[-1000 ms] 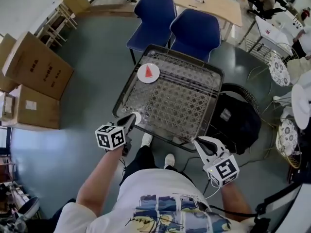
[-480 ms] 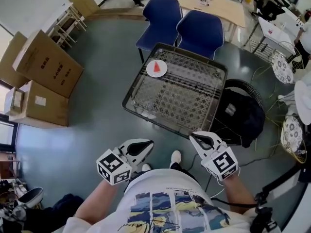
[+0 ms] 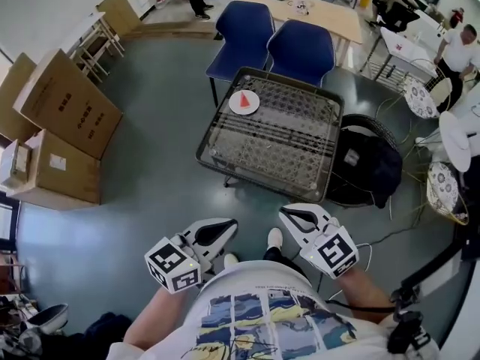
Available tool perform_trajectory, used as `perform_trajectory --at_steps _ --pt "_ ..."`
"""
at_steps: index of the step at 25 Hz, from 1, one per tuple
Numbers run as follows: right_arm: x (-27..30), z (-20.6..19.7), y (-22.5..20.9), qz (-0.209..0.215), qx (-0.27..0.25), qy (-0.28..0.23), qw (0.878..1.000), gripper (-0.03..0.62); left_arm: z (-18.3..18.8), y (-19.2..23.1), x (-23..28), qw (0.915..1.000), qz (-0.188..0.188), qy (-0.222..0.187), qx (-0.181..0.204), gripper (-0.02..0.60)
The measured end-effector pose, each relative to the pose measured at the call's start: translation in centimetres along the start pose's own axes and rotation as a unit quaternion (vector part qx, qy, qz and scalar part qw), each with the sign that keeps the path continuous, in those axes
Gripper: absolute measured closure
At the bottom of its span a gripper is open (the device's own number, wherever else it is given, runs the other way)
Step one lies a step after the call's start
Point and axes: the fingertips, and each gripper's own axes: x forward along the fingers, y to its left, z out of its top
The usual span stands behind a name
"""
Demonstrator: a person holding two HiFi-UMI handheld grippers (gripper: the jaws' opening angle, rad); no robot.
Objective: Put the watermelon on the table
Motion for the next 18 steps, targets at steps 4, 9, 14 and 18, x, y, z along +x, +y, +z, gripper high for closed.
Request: perform_trajectory --at_steps 4,9,14,18 --pt "0.5 1.6 4.2 -0.008 -0.009 -0.006 1.0 0.583 -0.5 -0.6 -3.3 0.9998 -0.013 -0.01 -0.007 0.572" --pt "0.9 2.9 9.5 -0.01 -0.012 -0.013 1.0 0.583 -1.9 -1.4 -6.7 0.9996 -0.026 -0.009 -0.008 0.572" --pt "1.5 3.3 12.8 -0.011 -0.014 -0.014 1.0 0.583 -3.2 -1.9 -9.0 0.9995 -0.033 -0.003 0.001 0.572" --pt "1.8 3.5 14.5 -0.014 -0.017 -0.015 1.0 0.583 -4.2 -1.8 -9.9 0.9993 -0.038 -0.001 0.001 0.572"
